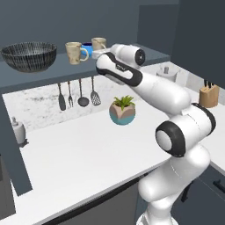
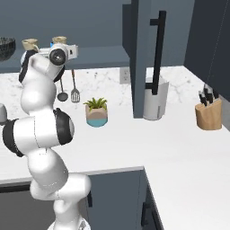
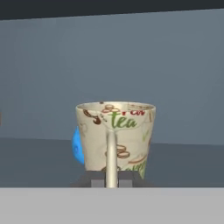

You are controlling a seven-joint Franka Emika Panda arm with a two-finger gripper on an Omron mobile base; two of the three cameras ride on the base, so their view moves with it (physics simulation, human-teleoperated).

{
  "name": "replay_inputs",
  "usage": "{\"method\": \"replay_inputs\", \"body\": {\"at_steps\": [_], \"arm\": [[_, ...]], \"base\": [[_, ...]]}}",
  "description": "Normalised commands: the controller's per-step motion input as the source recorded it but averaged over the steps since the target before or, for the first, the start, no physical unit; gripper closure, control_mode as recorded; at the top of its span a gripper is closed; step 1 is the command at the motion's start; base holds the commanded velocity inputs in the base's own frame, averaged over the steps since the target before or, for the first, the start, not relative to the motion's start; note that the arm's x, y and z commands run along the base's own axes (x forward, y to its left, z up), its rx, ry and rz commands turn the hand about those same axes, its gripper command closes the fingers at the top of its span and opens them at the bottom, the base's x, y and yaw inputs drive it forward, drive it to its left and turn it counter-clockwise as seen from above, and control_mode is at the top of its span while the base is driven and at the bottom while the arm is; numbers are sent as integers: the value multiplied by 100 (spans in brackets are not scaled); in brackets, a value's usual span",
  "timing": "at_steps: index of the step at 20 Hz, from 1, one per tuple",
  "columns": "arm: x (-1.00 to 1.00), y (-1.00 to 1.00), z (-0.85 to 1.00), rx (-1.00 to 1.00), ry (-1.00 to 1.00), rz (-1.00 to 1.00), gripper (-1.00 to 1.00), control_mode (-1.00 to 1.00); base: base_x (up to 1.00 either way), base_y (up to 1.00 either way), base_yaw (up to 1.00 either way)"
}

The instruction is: Gather all objects into one cabinet and sort the glasses and bowls to opposite sides.

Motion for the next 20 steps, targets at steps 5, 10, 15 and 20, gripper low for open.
{"method": "replay_inputs", "body": {"at_steps": [5, 10, 15, 20], "arm": [[18, 11, 0, -1, 0, 0, -100, -100], [-35, 0, 9, 0, -1, 0, -100, -100], [-63, 0, 56, 0, -1, -2, -100, -100], [-76, 0, 37, 0, 0, -1, -100, -100]], "base": [[0, 0, 0], [0, 0, 0], [0, 0, 0], [0, 0, 0]]}}
